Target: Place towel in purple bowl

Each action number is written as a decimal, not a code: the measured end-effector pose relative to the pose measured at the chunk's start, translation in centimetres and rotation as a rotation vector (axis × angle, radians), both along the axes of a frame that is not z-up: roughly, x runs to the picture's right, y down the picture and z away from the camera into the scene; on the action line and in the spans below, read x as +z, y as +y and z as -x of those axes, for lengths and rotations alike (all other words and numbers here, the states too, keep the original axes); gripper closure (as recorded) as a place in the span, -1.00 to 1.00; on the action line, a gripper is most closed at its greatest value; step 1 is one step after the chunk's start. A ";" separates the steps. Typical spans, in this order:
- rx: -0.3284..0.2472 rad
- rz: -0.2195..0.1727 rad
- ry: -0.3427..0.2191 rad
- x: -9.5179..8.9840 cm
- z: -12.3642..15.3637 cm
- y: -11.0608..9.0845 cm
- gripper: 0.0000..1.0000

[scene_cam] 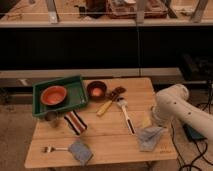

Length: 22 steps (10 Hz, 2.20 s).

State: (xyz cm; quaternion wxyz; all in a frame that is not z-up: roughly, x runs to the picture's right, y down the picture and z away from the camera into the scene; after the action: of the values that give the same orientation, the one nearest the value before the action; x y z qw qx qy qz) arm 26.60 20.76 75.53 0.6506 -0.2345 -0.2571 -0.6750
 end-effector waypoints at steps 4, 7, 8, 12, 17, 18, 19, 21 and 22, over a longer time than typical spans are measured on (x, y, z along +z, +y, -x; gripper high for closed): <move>0.044 0.034 0.050 1.8 -0.3 3.2 -0.60; 0.112 0.089 0.065 3.0 -0.7 5.3 -0.31; 0.116 0.100 0.063 3.0 -0.5 5.3 -0.12; 0.163 0.159 0.038 3.2 -0.4 6.1 0.72; 0.151 0.145 0.007 2.3 0.1 4.8 1.00; 0.131 0.117 -0.007 1.4 0.4 3.7 1.00; 0.105 0.076 -0.025 0.0 0.9 2.0 1.00; 0.068 0.002 -0.064 -2.1 1.7 -1.3 1.00; 0.052 -0.023 -0.087 -2.5 2.1 -2.8 0.96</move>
State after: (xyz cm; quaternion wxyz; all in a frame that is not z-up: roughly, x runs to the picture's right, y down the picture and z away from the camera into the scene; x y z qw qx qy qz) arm 24.47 17.98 73.05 0.6589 -0.1905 -0.2834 -0.6702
